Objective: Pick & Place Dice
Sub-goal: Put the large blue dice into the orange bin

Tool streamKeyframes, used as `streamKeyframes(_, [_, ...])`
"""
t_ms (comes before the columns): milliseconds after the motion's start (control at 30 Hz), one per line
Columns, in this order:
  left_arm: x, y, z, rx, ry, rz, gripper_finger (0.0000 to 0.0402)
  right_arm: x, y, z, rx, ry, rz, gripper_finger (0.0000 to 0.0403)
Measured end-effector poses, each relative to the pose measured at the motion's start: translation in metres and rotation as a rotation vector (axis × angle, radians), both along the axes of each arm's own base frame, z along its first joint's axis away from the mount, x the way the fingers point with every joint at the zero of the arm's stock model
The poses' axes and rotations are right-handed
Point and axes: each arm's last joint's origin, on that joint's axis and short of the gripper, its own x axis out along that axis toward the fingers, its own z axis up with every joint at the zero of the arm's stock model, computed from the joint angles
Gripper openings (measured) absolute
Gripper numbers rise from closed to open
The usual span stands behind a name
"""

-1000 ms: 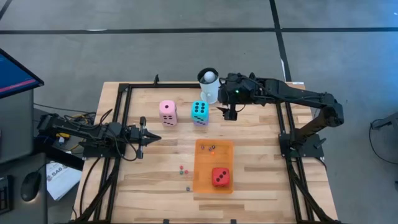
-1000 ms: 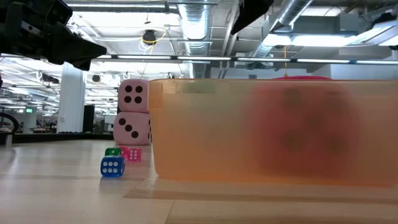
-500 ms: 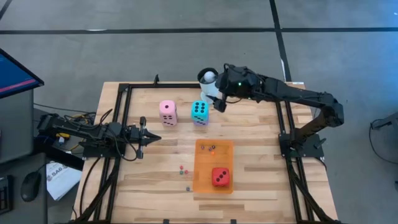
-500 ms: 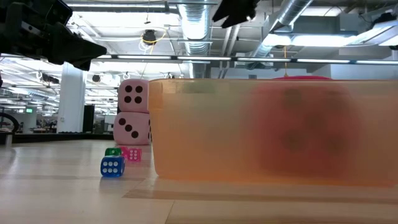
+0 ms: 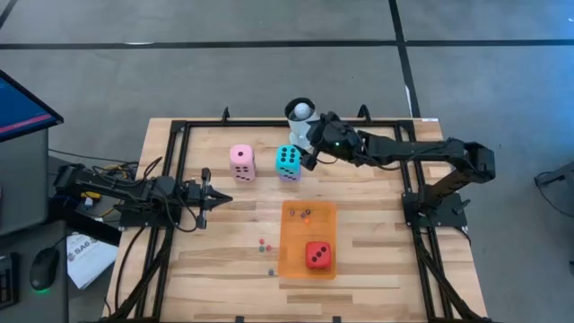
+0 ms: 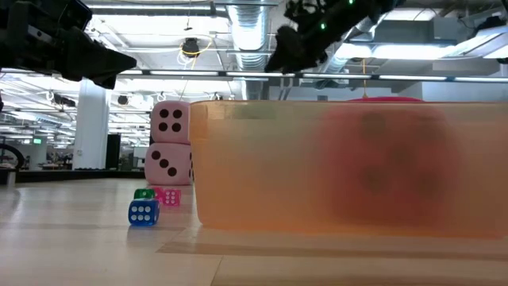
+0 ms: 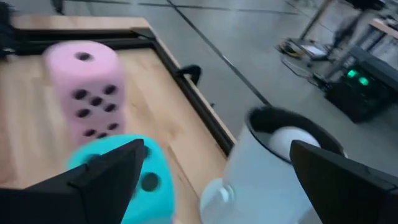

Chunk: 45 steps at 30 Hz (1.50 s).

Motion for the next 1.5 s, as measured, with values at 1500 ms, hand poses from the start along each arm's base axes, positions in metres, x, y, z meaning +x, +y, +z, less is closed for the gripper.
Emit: streamKeyframes(1500, [0.000, 0.000, 0.000, 0.000, 0.000, 0.000, 0.0000, -0.001, -0.013, -0.006, 0.089, -0.068, 0.255, 0.0397])
